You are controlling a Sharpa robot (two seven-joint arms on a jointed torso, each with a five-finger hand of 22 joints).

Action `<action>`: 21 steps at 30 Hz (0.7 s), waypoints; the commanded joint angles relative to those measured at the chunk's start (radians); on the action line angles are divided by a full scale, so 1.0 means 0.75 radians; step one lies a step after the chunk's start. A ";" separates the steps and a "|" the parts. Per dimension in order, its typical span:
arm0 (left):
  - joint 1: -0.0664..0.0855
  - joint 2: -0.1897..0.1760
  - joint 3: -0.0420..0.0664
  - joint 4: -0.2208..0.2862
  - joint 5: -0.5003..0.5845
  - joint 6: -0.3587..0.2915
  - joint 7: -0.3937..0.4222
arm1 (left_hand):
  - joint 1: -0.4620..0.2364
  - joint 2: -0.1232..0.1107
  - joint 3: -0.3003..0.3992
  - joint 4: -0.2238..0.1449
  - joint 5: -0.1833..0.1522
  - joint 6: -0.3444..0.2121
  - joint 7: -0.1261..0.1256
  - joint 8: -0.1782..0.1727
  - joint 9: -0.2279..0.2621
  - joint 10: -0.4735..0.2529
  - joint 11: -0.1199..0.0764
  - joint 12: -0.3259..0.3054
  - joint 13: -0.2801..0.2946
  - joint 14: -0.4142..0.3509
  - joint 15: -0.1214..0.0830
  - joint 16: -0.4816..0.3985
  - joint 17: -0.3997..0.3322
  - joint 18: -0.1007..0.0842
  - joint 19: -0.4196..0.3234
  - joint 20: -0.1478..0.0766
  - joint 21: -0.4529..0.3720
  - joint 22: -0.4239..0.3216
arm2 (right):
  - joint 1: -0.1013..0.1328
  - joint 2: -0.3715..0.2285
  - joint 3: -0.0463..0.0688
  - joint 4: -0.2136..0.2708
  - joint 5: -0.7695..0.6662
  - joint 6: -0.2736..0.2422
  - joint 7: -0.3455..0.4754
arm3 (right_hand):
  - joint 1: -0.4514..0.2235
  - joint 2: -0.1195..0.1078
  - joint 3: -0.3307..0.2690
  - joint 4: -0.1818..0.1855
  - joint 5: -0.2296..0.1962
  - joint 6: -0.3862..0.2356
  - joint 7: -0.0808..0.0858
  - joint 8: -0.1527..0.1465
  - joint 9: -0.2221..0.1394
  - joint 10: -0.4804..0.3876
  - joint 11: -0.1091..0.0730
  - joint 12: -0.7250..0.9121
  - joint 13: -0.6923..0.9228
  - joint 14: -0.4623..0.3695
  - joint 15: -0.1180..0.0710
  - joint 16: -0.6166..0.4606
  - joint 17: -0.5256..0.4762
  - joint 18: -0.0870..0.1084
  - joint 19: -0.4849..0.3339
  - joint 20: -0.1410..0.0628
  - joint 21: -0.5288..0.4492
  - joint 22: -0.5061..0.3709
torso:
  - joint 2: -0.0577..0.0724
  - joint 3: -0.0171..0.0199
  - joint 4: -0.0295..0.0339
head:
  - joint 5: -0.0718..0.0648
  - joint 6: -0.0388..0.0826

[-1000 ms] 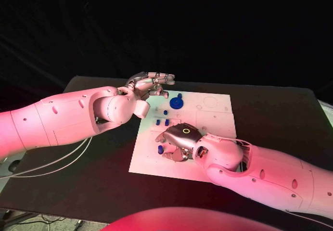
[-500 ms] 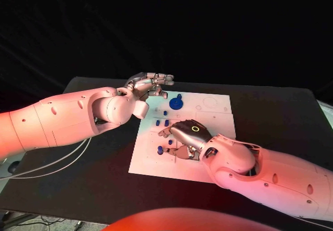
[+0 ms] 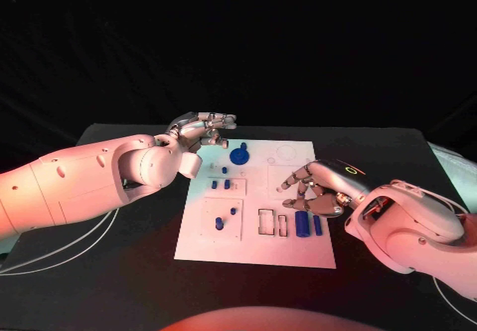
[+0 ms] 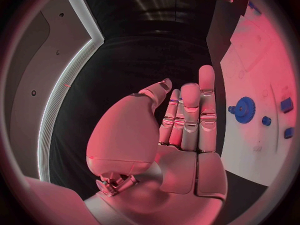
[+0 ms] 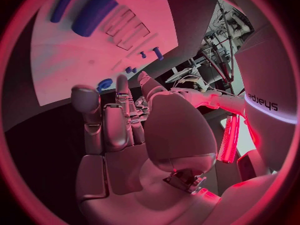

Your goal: Assemble the parts on the task board

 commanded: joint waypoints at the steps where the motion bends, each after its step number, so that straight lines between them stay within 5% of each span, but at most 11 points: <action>1: 0.001 0.001 0.000 0.001 -0.002 0.020 0.003 | 0.009 0.009 -0.005 -0.005 0.001 -0.009 -0.004 0.008 0.002 -0.006 0.000 0.009 -0.002 -0.011 -0.001 0.008 -0.001 0.013 -0.001 0.007 -0.004 -0.002 | -0.001 -0.034 -0.006 0.020 0.110 0.047 -0.138 | -0.023 0.000 -0.022 0.036 0.038 0.003 -0.013 0.010 0.001 0.001 -0.013 0.121 0.133 0.054 -0.011 0.020 0.022 -0.019 0.012 -0.017 0.025 0.040 | -0.006 0.0009 -0.0128 | -0.025 0.009; 4: 0.001 0.001 -0.001 0.000 -0.002 0.020 0.002 | 0.017 0.009 -0.004 -0.011 0.001 -0.006 -0.006 0.016 0.004 -0.003 -0.002 0.017 -0.002 -0.013 -0.002 0.008 -0.005 0.014 -0.001 0.006 -0.004 -0.003 | -0.009 -0.079 -0.016 0.030 0.108 0.053 -0.217 | -0.043 -0.014 -0.077 0.098 0.130 0.019 -0.020 0.040 0.009 0.043 -0.026 0.640 0.730 0.068 -0.013 0.090 0.129 -0.032 0.033 -0.024 0.075 0.122 | -0.008 0.0010 -0.0168 | -0.035 0.010; 8: 0.001 0.002 -0.001 -0.001 -0.002 0.019 0.001 | 0.018 0.009 -0.003 -0.013 0.002 -0.006 -0.006 0.018 0.004 -0.003 -0.002 0.019 -0.002 -0.013 -0.002 0.008 -0.006 0.014 -0.001 0.006 -0.004 -0.003 | -0.019 -0.095 -0.022 0.028 0.090 0.064 -0.304 | -0.039 0.001 -0.113 0.161 0.198 0.009 -0.019 0.062 0.015 0.011 -0.021 0.808 0.939 0.070 -0.009 0.122 0.179 -0.037 0.035 -0.017 0.098 0.156 | -0.008 0.0005 -0.0169 | -0.045 0.013; 14: 0.001 0.003 -0.002 0.000 -0.002 0.020 0.000 | 0.019 0.008 -0.004 -0.014 0.001 -0.007 -0.006 0.018 0.004 -0.004 -0.002 0.020 -0.002 -0.013 -0.002 0.009 -0.005 0.014 -0.001 0.006 -0.004 -0.003 | -0.032 -0.095 -0.027 0.019 0.051 0.113 -0.382 | -0.077 -0.001 -0.182 0.235 0.277 0.002 -0.020 0.080 0.020 0.005 -0.016 0.867 1.027 0.074 -0.011 0.145 0.217 -0.041 0.039 -0.015 0.118 0.187 | -0.008 -0.0012 -0.0145 | -0.061 0.011; 21: 0.000 0.004 -0.002 -0.003 -0.002 0.020 0.001 | 0.019 0.008 -0.004 -0.014 0.001 -0.007 -0.006 0.018 0.004 -0.004 -0.002 0.020 -0.002 -0.013 -0.002 0.009 -0.005 0.014 -0.001 0.006 -0.004 -0.003 | -0.051 -0.076 -0.030 -0.002 0.015 0.157 -0.408 | -0.087 0.008 -0.243 0.279 0.243 -0.001 -0.021 0.100 0.027 -0.002 -0.016 0.884 1.066 0.075 -0.011 0.155 0.234 -0.044 0.039 -0.013 0.131 0.207 | -0.007 -0.0003 -0.0173 | -0.063 0.011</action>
